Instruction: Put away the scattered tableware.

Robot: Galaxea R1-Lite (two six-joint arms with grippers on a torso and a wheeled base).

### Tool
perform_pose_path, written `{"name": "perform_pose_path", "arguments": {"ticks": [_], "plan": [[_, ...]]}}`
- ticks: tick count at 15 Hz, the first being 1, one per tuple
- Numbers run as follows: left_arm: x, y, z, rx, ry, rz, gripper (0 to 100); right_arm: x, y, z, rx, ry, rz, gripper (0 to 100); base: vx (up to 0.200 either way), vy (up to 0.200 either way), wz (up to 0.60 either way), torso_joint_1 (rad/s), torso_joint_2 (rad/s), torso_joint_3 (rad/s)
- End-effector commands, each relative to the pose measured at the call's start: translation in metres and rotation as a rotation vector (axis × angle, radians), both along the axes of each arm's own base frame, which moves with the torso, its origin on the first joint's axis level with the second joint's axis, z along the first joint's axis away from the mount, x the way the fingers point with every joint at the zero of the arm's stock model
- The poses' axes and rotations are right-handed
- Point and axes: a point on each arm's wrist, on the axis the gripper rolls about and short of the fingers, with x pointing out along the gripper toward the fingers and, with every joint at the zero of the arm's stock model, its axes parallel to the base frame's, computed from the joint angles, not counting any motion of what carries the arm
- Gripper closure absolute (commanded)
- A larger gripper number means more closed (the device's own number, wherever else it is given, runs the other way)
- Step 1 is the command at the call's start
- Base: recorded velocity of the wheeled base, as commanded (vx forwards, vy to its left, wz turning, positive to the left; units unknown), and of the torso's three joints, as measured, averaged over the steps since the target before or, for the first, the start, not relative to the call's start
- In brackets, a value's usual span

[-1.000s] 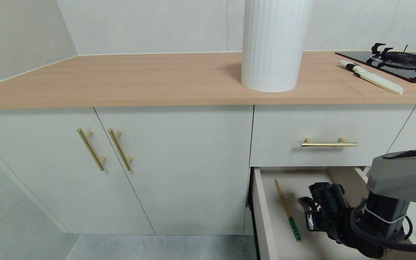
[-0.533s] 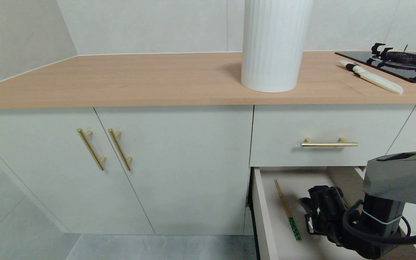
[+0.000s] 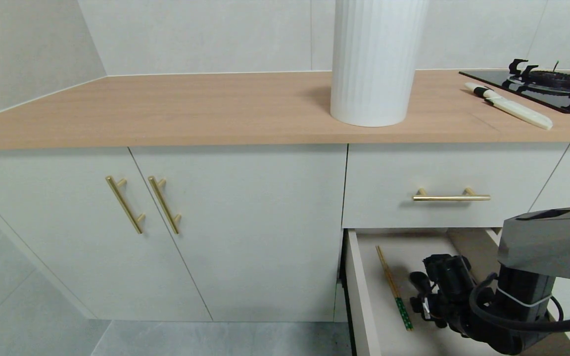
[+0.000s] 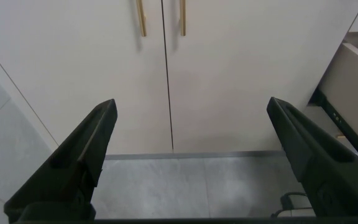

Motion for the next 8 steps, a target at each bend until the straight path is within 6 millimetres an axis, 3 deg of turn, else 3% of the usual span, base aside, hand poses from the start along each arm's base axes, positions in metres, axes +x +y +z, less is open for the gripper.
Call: {"name": "perform_pose_path", "arguments": {"ticks": [1,6,8], "plan": [[0.000,0.000,0.000,0.000,0.000,0.001,0,0.000,0.000,0.003,0.003,-0.009,0.001,0,0.000,0.000,0.00,0.000,0.00,0.000],[0.000,0.000,0.000,0.000,0.000,0.001,0,-0.003,-0.001,0.021,0.018,-0.050,0.003,0,0.000,0.000,0.00,0.000,0.00,0.000],[0.000,0.000,0.000,0.000,0.000,0.001,0,-0.006,-0.002,0.046,0.041,-0.115,0.002,0,0.000,0.000,0.00,0.000,0.00,0.000]]}}
